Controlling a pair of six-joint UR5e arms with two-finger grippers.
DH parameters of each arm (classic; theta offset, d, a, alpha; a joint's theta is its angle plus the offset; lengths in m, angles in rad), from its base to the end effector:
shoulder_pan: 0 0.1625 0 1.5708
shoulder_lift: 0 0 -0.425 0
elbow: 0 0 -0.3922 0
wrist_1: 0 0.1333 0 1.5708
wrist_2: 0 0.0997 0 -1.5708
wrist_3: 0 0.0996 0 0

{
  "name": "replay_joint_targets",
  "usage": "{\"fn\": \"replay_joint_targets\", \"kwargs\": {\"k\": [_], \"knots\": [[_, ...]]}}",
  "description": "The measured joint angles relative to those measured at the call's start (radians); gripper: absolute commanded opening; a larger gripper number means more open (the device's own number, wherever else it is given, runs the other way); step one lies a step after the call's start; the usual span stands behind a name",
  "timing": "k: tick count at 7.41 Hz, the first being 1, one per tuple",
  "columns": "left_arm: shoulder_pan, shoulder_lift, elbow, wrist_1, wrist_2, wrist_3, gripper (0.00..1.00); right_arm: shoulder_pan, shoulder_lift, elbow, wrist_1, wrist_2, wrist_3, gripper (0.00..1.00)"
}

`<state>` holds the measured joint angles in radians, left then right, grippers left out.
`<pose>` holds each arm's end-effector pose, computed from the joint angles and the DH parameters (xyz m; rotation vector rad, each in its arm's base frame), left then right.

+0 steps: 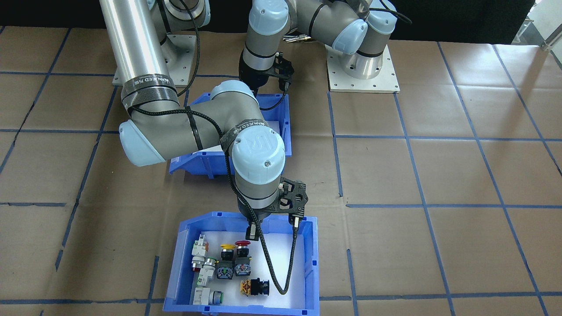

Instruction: Place battery box in front

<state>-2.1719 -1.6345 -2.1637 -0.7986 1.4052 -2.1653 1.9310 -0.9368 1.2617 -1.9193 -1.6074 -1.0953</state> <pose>-0.3769 -0.2849 0.2611 2.0971 -2.1314 -0.2115 0.3770 -0.6332 0.2826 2.0609 -2.3143 0.0137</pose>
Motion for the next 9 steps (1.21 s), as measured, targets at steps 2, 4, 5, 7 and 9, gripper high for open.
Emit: {"fn": "replay_joint_targets", "kwargs": {"k": [2,4,5,7,9], "knots": [[0.002,0.003,-0.017,0.058,-0.002,0.000,0.00,-0.007,-0.023,-0.004,-0.001,-0.005,-0.006,0.00],[0.008,0.026,-0.019,0.061,0.002,0.018,0.00,-0.034,-0.064,-0.001,-0.001,-0.034,-0.034,0.00],[0.013,0.039,-0.017,0.057,0.008,0.034,0.00,-0.062,-0.083,0.003,-0.001,-0.042,-0.068,0.00],[0.054,0.056,-0.015,0.046,0.015,0.092,0.00,-0.170,-0.136,0.014,0.013,-0.041,-0.212,0.00],[0.131,0.111,-0.017,-0.041,0.021,0.210,0.00,-0.300,-0.201,0.056,0.033,-0.034,-0.372,0.00]]}}
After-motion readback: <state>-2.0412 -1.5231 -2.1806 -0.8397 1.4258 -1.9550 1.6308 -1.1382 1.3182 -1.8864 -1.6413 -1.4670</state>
